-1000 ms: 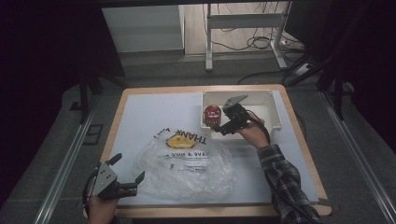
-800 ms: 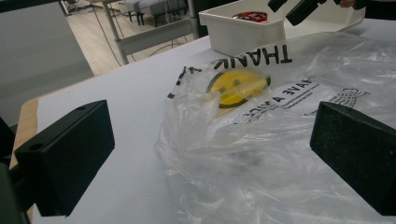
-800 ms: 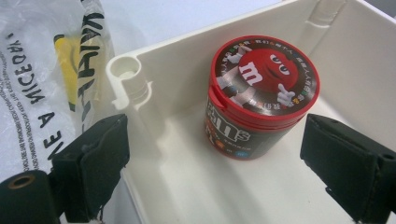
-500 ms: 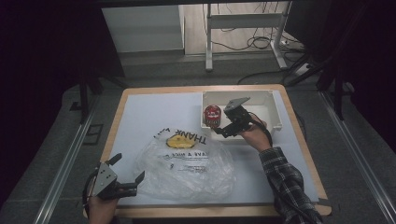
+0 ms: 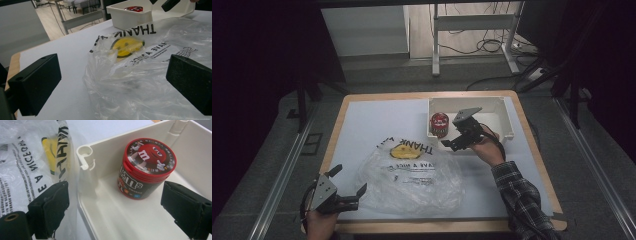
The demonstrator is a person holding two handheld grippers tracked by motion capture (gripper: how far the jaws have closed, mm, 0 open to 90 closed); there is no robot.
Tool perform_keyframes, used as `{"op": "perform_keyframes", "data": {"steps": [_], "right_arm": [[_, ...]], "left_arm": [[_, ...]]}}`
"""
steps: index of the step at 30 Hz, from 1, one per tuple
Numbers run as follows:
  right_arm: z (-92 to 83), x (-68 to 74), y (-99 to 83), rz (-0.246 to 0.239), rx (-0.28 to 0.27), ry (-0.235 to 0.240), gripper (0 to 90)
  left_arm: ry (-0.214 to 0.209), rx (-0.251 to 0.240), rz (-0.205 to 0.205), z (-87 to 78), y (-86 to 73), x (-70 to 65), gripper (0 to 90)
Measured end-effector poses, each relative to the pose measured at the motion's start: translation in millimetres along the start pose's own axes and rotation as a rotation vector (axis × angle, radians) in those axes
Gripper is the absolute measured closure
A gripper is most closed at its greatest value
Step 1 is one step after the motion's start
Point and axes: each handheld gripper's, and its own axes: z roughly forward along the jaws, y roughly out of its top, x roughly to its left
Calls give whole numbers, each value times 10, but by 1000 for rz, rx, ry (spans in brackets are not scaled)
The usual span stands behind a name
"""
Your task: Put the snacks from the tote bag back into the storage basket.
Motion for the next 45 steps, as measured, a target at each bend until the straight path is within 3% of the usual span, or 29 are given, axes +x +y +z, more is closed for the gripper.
{"op": "perform_keyframes", "data": {"steps": [29,39,45], "right_arm": [[-199,130,-115,11,-32,-9,86],[-253,174,-201,11,-29,-11,86],[-345,189,-274,22,-54,-18,86]], "left_arm": [[-1,-3,-3,-5,1,2,0],[-1,-5,-2,-6,3,-1,0],[-1,-4,-2,-4,3,-2,0]]}}
